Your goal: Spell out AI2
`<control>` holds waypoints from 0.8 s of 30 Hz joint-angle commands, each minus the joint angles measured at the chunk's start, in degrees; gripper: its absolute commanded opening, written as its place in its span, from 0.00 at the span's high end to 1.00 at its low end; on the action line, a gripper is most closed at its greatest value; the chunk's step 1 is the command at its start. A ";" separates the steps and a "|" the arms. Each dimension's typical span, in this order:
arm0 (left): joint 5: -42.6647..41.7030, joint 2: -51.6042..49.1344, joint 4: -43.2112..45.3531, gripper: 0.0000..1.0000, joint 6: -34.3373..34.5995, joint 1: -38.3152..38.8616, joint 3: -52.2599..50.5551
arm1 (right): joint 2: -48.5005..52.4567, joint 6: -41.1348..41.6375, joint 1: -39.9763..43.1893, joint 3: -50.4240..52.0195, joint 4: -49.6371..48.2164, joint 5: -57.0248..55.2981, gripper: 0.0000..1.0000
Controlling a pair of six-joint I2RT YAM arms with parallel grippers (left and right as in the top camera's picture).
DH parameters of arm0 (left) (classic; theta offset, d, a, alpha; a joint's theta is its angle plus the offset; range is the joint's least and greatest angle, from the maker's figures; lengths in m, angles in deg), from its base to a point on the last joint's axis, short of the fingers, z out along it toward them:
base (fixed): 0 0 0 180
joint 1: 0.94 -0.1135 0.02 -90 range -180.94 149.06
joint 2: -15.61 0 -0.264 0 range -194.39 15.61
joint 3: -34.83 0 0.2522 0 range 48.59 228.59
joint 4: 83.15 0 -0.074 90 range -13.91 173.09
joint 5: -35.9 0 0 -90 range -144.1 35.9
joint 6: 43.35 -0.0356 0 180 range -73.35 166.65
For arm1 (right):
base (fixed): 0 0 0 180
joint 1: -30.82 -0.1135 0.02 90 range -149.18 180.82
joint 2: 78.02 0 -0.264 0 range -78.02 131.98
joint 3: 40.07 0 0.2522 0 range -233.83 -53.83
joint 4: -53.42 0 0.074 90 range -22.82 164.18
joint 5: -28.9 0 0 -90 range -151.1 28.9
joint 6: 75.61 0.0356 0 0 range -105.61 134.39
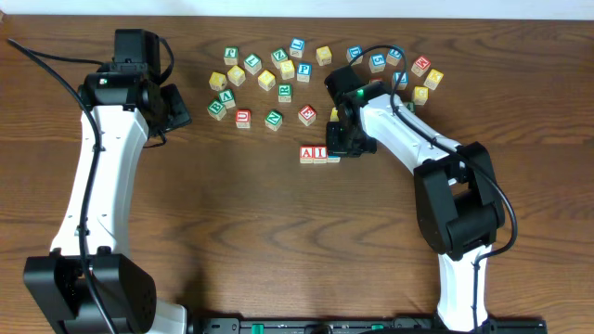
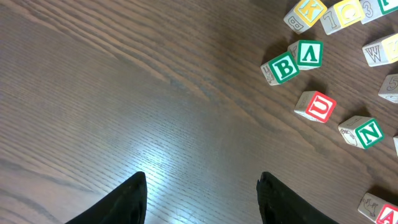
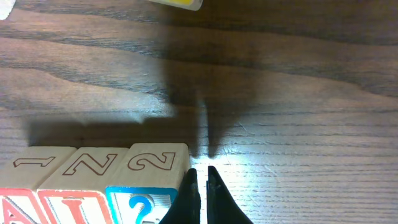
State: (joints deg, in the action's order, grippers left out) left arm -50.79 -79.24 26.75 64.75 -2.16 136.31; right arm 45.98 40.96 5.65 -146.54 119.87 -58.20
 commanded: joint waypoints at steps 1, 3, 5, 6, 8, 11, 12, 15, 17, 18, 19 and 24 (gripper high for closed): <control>0.11 -0.63 0.11 0.44 -0.31 0.07 -0.20 | -0.11 0.79 -0.44 -0.11 -0.68 0.31 0.99; 0.11 -0.63 0.11 0.44 -0.31 0.07 -0.20 | -0.11 0.22 -0.44 -0.11 -1.33 0.33 0.98; 0.11 -0.63 0.11 0.44 -0.31 0.07 -0.20 | -0.11 0.11 -0.44 -0.11 -1.62 0.35 0.98; 0.11 -0.63 0.11 0.44 -0.31 0.07 -0.20 | -0.11 -0.37 -0.44 -0.11 -1.73 0.52 0.98; 0.11 -0.63 0.11 0.44 -0.31 0.07 -0.20 | -0.11 -0.57 -0.44 -0.11 -1.73 0.55 0.98; 0.11 -0.63 0.26 0.44 -0.31 0.07 -0.20 | -0.11 -0.90 -0.44 -0.11 -1.70 0.55 0.99; 0.11 -0.63 0.31 0.44 -0.31 0.07 -0.20 | -0.11 -0.90 -0.44 -0.11 -1.75 0.55 0.99; 0.11 -0.63 0.74 0.44 -0.33 0.07 -0.20 | -0.13 -0.94 -0.42 -0.13 -2.56 0.57 0.98; 0.11 -0.63 0.96 0.44 -0.33 0.07 -0.20 | -0.13 -1.44 -0.37 -0.13 -2.62 0.55 0.98; 0.11 -0.63 1.01 0.44 -0.33 0.07 -0.20 | -0.13 -1.75 -0.37 -0.13 -2.62 0.50 0.98; 0.11 -0.63 1.09 0.44 -0.33 0.07 -0.20 | -0.13 -2.16 -0.37 -0.13 -2.58 0.46 0.98; 0.11 -0.44 0.70 0.44 -2.38 0.02 0.31 | -2.14 -2.45 0.09 -0.17 -1.97 -1.16 0.97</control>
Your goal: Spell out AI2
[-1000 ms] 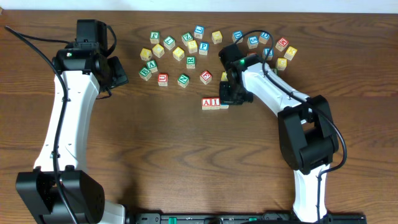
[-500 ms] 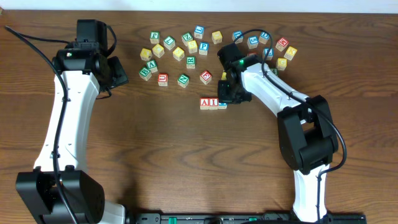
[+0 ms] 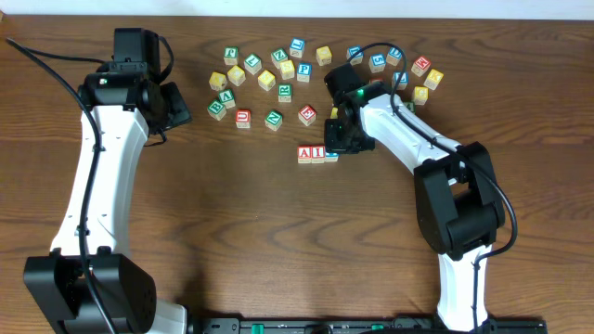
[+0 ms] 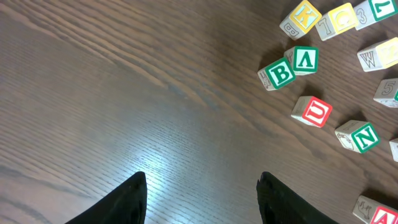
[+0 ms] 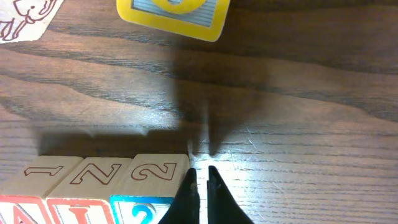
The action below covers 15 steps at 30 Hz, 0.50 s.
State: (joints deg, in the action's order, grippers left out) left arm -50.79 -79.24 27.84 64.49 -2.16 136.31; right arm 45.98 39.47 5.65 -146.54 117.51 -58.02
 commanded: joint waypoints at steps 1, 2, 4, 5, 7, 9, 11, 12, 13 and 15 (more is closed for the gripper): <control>0.11 -0.24 -0.68 0.44 -2.60 0.00 0.61 | -3.02 -0.98 0.42 -0.20 0.70 -1.70 0.97; 0.13 0.00 -0.94 0.44 -3.17 0.00 0.94 | -3.98 -1.05 0.85 -0.20 1.07 -2.19 0.96; 0.13 1.03 -1.51 0.44 -4.35 -0.09 1.77 | -6.23 -1.75 1.99 -0.20 1.88 -2.64 0.95; 0.13 1.64 -1.53 0.43 -4.83 -0.11 2.01 | -7.48 -2.10 2.64 -0.20 2.29 -2.71 0.94; 0.13 3.82 -1.53 0.43 -6.51 -0.17 2.38 | -10.95 -3.61 4.35 -0.20 3.30 -2.67 0.93; 0.13 6.03 -1.64 0.43 -8.39 -0.15 2.43 | -14.03 -4.70 5.60 -0.20 4.39 -2.67 0.91; 0.15 8.31 -1.92 0.43 -10.03 -0.15 2.43 | -17.73 -6.62 6.91 -0.20 5.44 -2.51 0.87; 0.15 9.60 -1.99 0.43 -10.99 -0.15 2.43 | -18.97 -7.17 7.34 -0.20 5.79 -2.49 0.85; 0.15 10.67 -2.10 0.43 -11.72 -0.15 2.43 | -21.00 -8.15 8.02 -0.20 6.34 -2.45 0.82; 0.15 12.81 -2.14 0.43 -11.87 -0.15 2.43 | -24.44 -10.67 9.07 -0.20 7.19 -2.45 0.73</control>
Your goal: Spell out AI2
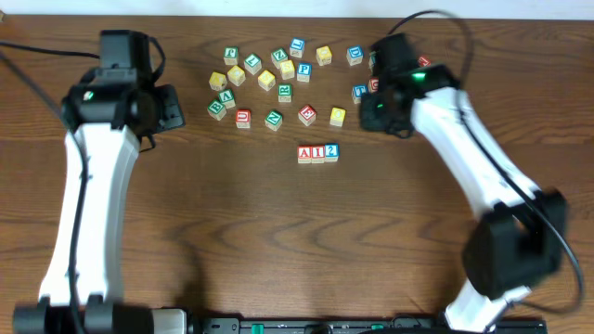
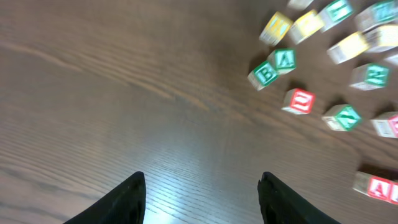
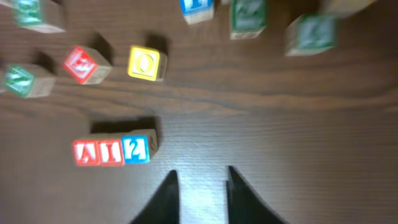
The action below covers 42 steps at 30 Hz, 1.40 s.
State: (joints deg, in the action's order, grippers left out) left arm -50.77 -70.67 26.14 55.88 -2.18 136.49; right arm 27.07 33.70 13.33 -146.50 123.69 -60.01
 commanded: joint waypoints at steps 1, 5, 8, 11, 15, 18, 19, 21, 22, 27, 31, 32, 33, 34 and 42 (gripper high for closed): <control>0.13 5.09 -0.44 0.43 -3.26 -0.13 2.25 | -6.97 -5.81 1.81 -0.24 1.38 -0.48 0.70; 0.33 7.15 -1.05 0.43 -3.26 -0.13 2.23 | -12.68 -7.43 3.04 -0.24 2.99 -0.52 0.55; 0.31 7.30 -2.21 0.43 -3.23 -0.13 2.23 | -16.59 -7.41 3.82 -0.24 4.00 -0.52 0.42; 0.31 7.26 -2.40 0.43 -3.21 -0.13 2.23 | -20.04 -7.41 4.70 -0.24 4.90 -0.55 0.23; 0.31 7.26 -2.40 0.43 -3.21 -0.13 2.23 | -26.21 -7.41 5.86 -0.24 7.72 -1.22 0.01; 0.31 7.26 -2.40 0.42 -3.21 -0.13 2.23 | -28.33 -7.37 5.84 -0.24 9.86 -1.09 0.01; 0.31 7.26 -2.40 0.42 -3.21 -0.13 2.23 | -28.81 -7.39 5.84 -0.24 10.64 -1.14 0.01; 0.31 7.26 -2.40 0.42 -3.23 -0.13 2.23 | -29.46 -7.39 5.84 -0.24 12.15 -1.14 0.01; 0.31 7.26 -2.40 0.43 -3.21 -0.13 2.23 | -29.46 -7.39 5.84 -0.24 12.61 -1.14 0.01; 0.31 7.26 -2.40 0.42 -3.21 -0.13 2.23 | -29.40 -7.39 5.84 -0.24 14.45 -1.14 0.01; 0.31 7.26 -2.40 0.42 -3.21 -0.13 2.23 | -29.40 -7.39 5.84 -0.24 14.95 -1.14 0.01; 0.31 7.26 -2.40 0.42 -3.21 -0.13 2.23 | -29.40 -7.39 5.84 -0.24 14.95 -1.16 0.01; 0.31 7.26 -2.40 0.42 -3.21 -0.13 2.23 | -29.40 -7.39 5.84 -0.24 14.78 -1.18 0.01; 0.31 7.26 -2.40 0.42 -3.21 -0.13 2.23 | -29.40 -7.41 5.84 -0.24 14.43 -1.18 0.01; 0.31 7.26 -2.40 0.42 -3.21 -0.13 2.23 | -29.99 -9.09 6.25 0.07 9.07 -2.60 0.01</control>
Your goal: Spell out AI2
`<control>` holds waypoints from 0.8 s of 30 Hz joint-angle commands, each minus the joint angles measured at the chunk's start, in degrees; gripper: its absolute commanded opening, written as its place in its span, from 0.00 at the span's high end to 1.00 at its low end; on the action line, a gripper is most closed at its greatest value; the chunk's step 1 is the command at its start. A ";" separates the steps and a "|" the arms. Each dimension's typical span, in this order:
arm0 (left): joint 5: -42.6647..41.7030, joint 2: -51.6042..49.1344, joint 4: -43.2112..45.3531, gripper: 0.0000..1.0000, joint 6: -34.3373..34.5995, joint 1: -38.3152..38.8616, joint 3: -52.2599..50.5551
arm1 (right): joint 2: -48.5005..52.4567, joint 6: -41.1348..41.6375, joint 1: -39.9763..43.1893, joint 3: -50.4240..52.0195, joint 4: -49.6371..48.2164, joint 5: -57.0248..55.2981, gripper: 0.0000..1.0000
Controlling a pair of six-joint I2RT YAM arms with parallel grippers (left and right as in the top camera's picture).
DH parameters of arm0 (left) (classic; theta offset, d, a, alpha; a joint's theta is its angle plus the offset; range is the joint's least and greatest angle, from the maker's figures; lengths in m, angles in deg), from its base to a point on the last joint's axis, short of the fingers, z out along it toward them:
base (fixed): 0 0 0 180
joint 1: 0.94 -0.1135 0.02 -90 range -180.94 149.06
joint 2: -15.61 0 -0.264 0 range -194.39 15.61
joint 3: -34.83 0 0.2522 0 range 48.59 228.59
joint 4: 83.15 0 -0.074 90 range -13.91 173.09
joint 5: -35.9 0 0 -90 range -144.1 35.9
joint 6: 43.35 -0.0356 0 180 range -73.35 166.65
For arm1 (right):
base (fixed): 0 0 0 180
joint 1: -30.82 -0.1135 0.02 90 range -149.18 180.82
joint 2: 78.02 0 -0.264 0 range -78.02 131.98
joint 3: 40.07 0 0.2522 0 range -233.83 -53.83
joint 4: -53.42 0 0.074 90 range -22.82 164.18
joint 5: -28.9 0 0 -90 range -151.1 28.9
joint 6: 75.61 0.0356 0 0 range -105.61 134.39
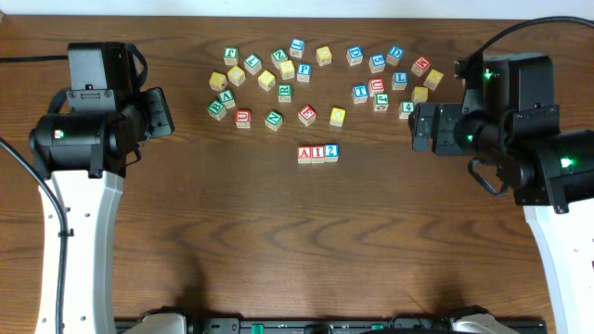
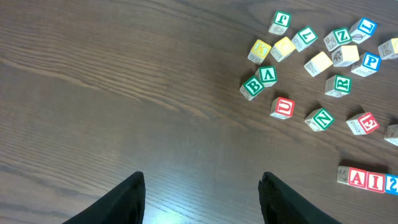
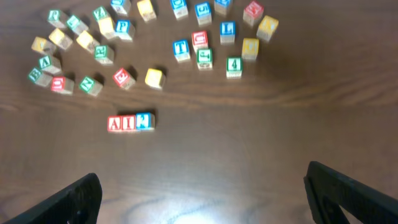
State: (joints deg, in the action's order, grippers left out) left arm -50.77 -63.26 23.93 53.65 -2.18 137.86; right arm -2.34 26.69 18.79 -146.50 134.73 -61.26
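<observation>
Three blocks stand in a touching row at the table's middle: red A [image 1: 305, 154], red I [image 1: 318, 153], blue 2 [image 1: 331, 151]. The right wrist view shows the same row [image 3: 130, 122]; in the left wrist view it sits at the lower right edge [image 2: 365, 180], the 2 partly cut off. My left gripper [image 2: 202, 199] is open, high over bare wood at the left. My right gripper [image 3: 205, 196] is wide open, raised high at the right, well clear of the row. Neither holds anything.
Several loose letter and number blocks lie scattered along the far side of the table [image 1: 278, 70], from a green B [image 1: 216, 109] on the left to a yellow block [image 1: 433, 79] on the right. The table's far edge [image 1: 297, 15] runs behind them.
Both arms have pulled back and up, the left toward the left side, the right toward the far right. My right gripper's jaws stand much wider apart. The row has not moved.
My right gripper stood shut with its tips against the right side of the 2 block, closing the A I 2 row. It then stood raised and slightly open beyond the row. Now both arms are drawn back to the sides, grippers open.
</observation>
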 commanded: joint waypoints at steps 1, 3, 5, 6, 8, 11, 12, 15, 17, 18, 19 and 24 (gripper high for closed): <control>0.31 -0.15 -0.20 0.42 -0.98 -0.13 0.85 | -1.11 -3.21 0.98 0.37 -3.72 -1.36 0.01; 0.31 -0.15 -0.20 0.42 -0.98 -0.13 0.85 | -2.58 -5.73 1.31 1.73 -7.82 -1.18 0.01; 0.31 -0.15 -0.20 0.42 -0.98 -0.13 0.85 | -4.81 -7.87 1.70 4.57 -12.55 -1.20 0.01; 0.31 -0.15 -0.20 0.42 -0.98 -0.13 0.85 | -6.40 -8.72 1.99 6.93 -15.54 -1.20 0.01; 0.31 -0.15 -0.20 0.42 -0.98 -0.13 0.85 | -9.84 -9.27 2.93 12.39 -21.59 -1.20 0.01; 0.31 -0.15 -0.20 0.42 -0.98 -0.13 0.85 | -15.87 -9.25 5.05 22.16 -30.67 -1.14 0.01; 0.31 -0.15 -0.20 0.42 -0.98 -0.13 0.85 | -17.84 -9.25 5.57 25.22 -33.16 -1.16 0.01; 0.31 -0.15 -0.20 0.42 -0.98 -0.13 0.85 | -25.92 -9.25 7.30 37.31 -42.23 -1.05 0.01; 0.31 -0.15 -0.20 0.42 -0.98 -0.13 0.85 | -31.04 -9.18 8.15 44.39 -47.43 -0.68 0.01; 0.31 -0.15 -0.20 0.42 -1.01 -0.13 0.85 | -34.10 -9.18 8.48 48.46 -50.40 -0.28 0.01; 0.31 -0.15 -0.20 0.42 -1.01 -0.13 0.85 | -36.72 -9.18 8.72 51.87 -52.89 -0.04 0.01; 0.31 -0.15 -0.20 0.42 -0.98 -0.13 0.85 | -51.23 -9.18 9.49 68.39 -61.20 0.57 0.01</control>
State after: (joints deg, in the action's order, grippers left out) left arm -50.77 -63.28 23.91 53.65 -2.18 137.86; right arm -47.65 18.16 27.49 -84.53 75.67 -61.57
